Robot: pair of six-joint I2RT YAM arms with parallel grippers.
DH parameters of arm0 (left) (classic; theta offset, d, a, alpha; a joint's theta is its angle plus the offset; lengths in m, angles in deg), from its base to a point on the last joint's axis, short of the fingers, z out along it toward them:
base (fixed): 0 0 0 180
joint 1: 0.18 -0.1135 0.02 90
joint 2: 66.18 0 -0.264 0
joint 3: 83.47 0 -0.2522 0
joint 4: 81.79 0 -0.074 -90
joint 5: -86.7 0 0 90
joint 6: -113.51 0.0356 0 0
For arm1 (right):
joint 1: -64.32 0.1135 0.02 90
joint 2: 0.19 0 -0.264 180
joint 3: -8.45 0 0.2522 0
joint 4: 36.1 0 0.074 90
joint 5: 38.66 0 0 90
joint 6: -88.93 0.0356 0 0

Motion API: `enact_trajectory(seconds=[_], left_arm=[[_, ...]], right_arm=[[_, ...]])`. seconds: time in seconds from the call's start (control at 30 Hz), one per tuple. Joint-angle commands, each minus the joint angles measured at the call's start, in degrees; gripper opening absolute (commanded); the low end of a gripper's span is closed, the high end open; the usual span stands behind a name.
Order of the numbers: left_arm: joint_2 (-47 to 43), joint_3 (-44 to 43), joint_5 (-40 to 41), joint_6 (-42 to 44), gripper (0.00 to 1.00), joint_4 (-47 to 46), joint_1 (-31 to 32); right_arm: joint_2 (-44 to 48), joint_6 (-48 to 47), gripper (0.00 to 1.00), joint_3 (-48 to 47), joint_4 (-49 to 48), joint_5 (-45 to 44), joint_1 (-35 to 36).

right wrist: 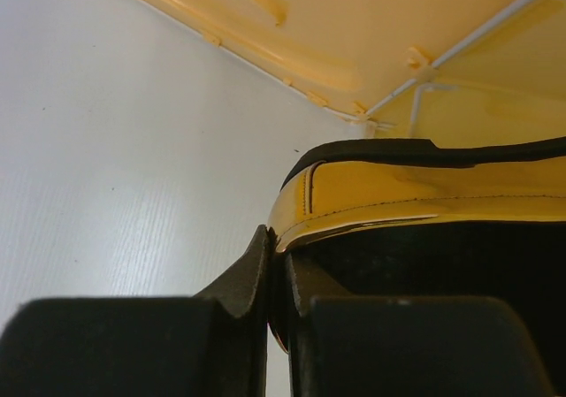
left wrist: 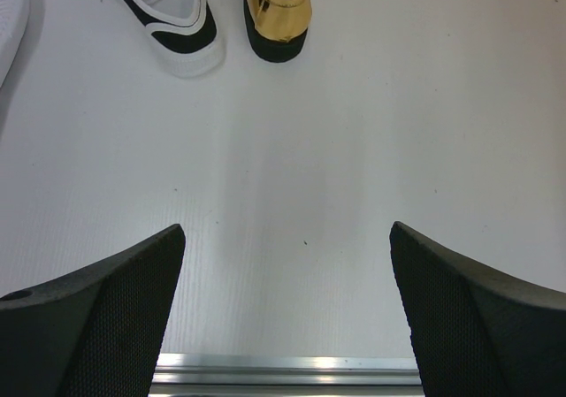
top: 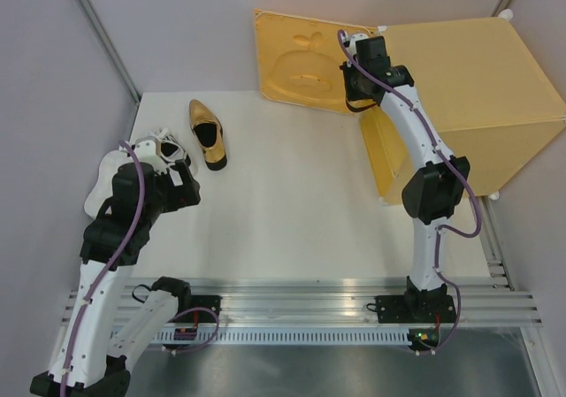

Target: Place and organize the shoes in the shoe cabinet

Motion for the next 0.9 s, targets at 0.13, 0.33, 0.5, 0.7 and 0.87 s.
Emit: enact_trajectory(seconds=[0.13, 0.33, 0.5, 0.7, 0.87], left_arm=[[-0.71, -2.12, -1.45, 0.35, 1.0, -1.49, -0.16], [-0.8, -1.86, -1.72, 0.09, 1.0, -1.58, -0.16], [-0.8, -1.77, -1.8, 0.18, 1.0, -1.49, -0.16], [-0.71, -1.77, -1.98, 0.0, 1.0, -1.49, -0.16], [-0.36, -1.94, -2.33, 0.0, 1.0, -1.58, -0.16]], right_arm=[[5.52, -2.98, 0.14, -0.81, -7.04, -7.51, -0.71], [5.0, -3.33, 0.22, 0.78, -7.83, -10.85, -1.15], [4.47, -3.86, 0.31, 1.05, -7.75, -11.91, -1.15], [4.73, -4.3, 0.42, 1.13, -7.04, -13.32, -1.15], [6.13, -4.39, 0.48, 1.83, -6.25, -13.84, -0.89]])
